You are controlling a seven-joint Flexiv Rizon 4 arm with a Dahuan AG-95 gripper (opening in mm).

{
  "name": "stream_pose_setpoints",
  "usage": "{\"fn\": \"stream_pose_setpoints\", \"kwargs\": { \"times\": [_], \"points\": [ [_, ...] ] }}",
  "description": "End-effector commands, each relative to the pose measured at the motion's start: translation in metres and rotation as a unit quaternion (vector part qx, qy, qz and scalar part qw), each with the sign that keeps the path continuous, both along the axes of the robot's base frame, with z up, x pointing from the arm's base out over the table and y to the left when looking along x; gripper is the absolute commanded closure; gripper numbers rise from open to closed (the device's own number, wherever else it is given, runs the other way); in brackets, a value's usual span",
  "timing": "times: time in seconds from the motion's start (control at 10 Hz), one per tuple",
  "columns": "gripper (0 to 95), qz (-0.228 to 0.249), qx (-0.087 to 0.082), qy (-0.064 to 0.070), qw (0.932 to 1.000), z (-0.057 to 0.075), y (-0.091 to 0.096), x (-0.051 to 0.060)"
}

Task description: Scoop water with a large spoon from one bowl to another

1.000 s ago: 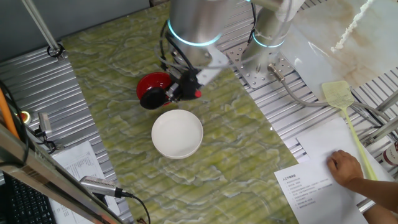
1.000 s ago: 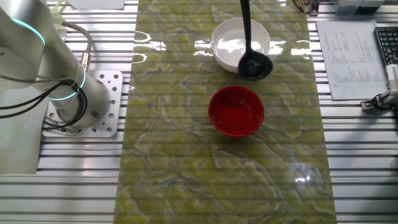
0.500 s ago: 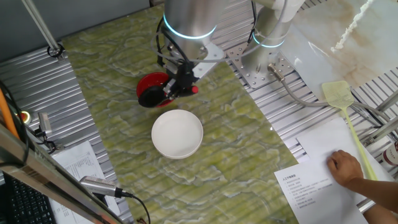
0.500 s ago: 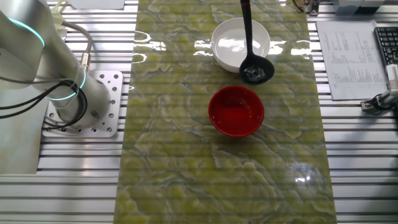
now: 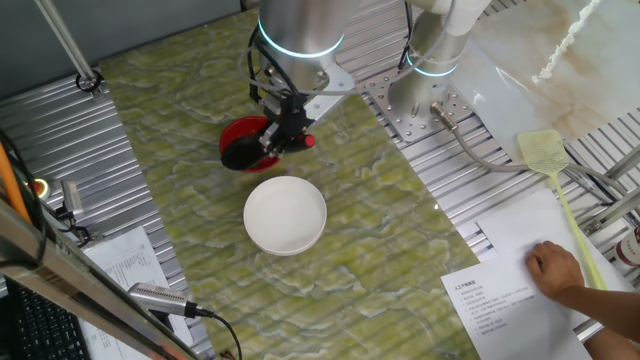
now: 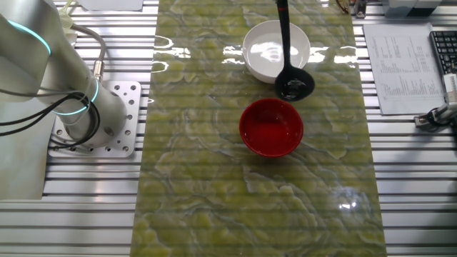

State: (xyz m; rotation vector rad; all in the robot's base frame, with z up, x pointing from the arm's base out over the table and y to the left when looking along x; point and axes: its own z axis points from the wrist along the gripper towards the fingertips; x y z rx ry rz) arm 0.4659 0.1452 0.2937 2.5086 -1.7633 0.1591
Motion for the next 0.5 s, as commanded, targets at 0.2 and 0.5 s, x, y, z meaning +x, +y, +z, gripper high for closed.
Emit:
{"fn": "stream_pose_setpoints", "kwargs": {
  "times": [0.2, 0.5],
  "points": [
    [95.0, -0.028, -0.014, 0.012, 0.9994, 0.0004, 0.002, 0.0018],
    [95.0, -0.047, -0.022, 0.01, 0.9986, 0.0004, 0.002, 0.0018]
  ]
}}
